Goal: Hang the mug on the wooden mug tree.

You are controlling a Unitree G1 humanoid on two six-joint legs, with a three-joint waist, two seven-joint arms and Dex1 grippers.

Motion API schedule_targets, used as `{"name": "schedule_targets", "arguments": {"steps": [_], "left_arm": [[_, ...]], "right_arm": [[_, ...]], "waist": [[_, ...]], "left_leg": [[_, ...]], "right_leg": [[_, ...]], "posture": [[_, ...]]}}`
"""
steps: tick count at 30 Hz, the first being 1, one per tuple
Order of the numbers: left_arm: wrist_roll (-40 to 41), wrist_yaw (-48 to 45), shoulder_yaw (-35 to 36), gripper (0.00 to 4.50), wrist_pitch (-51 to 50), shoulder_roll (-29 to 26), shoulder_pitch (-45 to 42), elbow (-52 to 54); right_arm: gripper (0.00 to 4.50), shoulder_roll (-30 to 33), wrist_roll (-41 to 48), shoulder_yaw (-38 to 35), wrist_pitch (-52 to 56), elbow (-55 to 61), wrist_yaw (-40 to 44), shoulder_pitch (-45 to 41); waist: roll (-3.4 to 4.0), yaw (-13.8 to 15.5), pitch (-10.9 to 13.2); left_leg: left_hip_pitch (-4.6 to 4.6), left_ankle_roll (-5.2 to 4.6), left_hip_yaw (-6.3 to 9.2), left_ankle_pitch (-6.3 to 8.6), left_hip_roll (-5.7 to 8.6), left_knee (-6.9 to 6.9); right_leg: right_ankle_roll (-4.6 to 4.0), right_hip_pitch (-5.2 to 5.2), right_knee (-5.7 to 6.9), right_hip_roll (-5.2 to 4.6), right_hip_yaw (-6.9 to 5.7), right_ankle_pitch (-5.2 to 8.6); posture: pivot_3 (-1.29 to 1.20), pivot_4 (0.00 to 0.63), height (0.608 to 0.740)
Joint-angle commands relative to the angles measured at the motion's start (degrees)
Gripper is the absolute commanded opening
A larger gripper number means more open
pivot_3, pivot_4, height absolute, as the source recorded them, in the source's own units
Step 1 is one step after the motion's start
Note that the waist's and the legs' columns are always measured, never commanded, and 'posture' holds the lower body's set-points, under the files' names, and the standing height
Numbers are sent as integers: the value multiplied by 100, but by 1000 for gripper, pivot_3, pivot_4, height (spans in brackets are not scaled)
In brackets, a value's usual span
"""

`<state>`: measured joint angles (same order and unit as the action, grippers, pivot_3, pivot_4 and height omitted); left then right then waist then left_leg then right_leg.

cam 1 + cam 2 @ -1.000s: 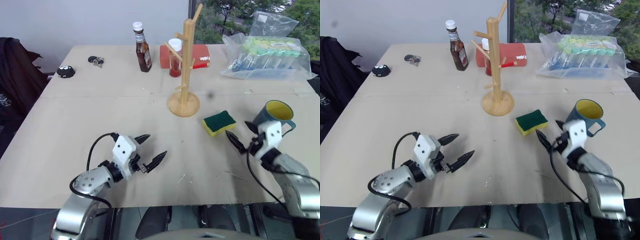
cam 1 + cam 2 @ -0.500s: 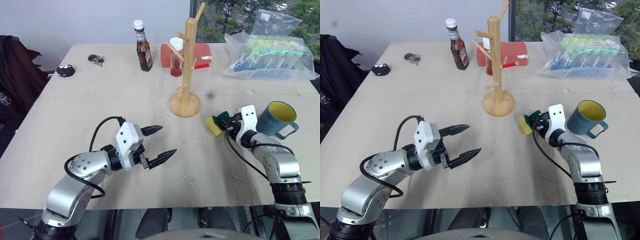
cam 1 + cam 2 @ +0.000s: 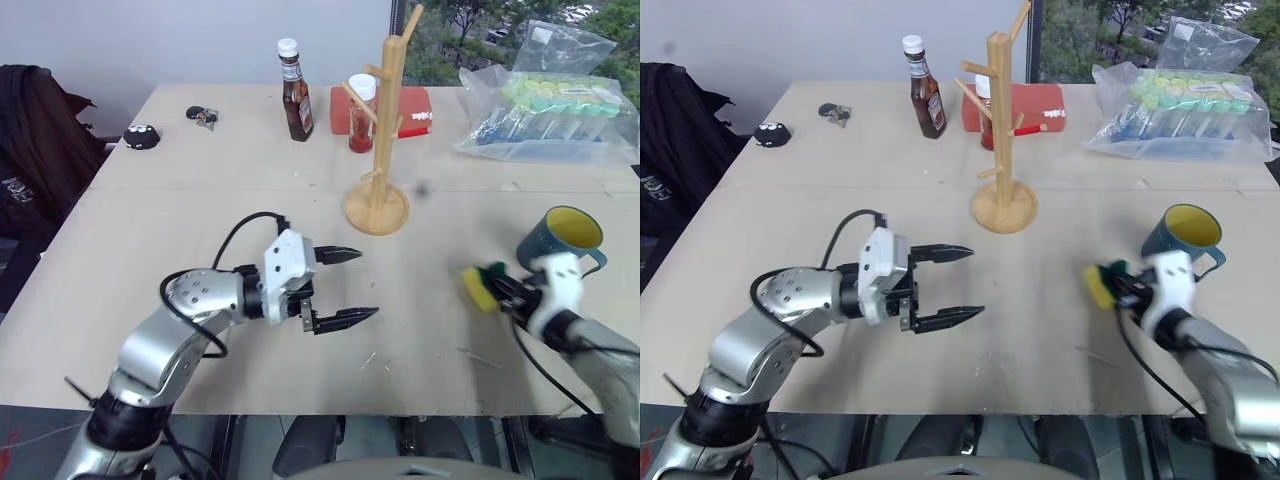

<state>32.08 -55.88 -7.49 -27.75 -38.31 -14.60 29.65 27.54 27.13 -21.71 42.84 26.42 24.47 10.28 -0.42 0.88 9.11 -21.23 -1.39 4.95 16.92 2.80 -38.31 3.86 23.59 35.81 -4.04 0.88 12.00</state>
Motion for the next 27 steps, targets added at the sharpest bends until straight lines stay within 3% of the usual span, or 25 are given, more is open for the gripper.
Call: {"name": "schedule_targets", "arguments": {"steps": [1, 4, 10, 14, 17, 19, 21, 24, 27], "left_arm": [[114, -363, -331, 4500, -64, 189, -525, -227], [112, -504, -442, 4500, -69, 349, -860, -438], [63, -681, -541, 4500, -86, 481, -1102, -598], [55, -680, -532, 4500, -102, 505, -1125, -587], [30, -635, -504, 4500, -107, 515, -1108, -578], [20, -608, -470, 4500, -105, 510, -1067, -562], [11, -535, -424, 4500, -105, 522, -1006, -545], [22, -385, -388, 4500, -134, 578, -935, -508], [-5, -223, -415, 4500, -146, 663, -917, -455]], "right_arm": [[80, 154, 114, -1082, -88, 231, 36, 687], [80, 219, 77, -1552, -233, -94, -23, 906], [80, 484, -534, -1874, -875, -1352, -590, 349], [1271, 594, -735, -1842, -1132, -1597, -671, 148], [2624, 478, -660, -2030, -1335, -1377, -768, 84], [3770, 341, -523, -2184, -1492, -1084, -826, 93], [4470, 198, -163, -2283, -1406, -592, -784, 115], [4470, 103, 314, -2206, -1130, 191, -619, 275], [4470, -49, 450, -1500, -728, 909, -726, 509]], "waist": [[0, -45, 0], [-2, -121, 1], [-2, -179, 1], [-1, -166, 1], [-1, -158, 1], [-1, -152, 1], [2, -145, 3], [5, -152, 4], [3, -149, 4]], "left_leg": [[6, -4, -9, 3, -1, 0], [15, -24, -15, 14, -6, 0], [48, -28, -52, 13, -18, -2], [44, -28, -48, 12, -20, -2], [41, -27, -47, 12, -21, -1], [39, -27, -45, 13, -22, 1], [36, -26, -43, 13, -22, 1], [36, -27, -38, 13, -23, 1], [36, -28, -38, 14, -23, 0]], "right_leg": [[1, 0, 2, 1, 6, 0], [1, -2, 5, 7, 9, 1], [-15, -19, 12, 15, 40, 11], [0, -18, 12, 19, 41, -2], [0, -17, 11, 19, 43, -2], [0, -15, 9, 18, 44, -1], [0, -13, 8, 18, 43, -1], [1, -13, 9, 16, 42, -1], [1, -14, 8, 16, 42, -1]], "posture": [[0, 150, 740], [0, 150, 740], [0, 150, 740], [0, 150, 740], [0, 150, 740], [0, 150, 740], [0, 150, 740], [0, 150, 740], [0, 150, 740]]}}
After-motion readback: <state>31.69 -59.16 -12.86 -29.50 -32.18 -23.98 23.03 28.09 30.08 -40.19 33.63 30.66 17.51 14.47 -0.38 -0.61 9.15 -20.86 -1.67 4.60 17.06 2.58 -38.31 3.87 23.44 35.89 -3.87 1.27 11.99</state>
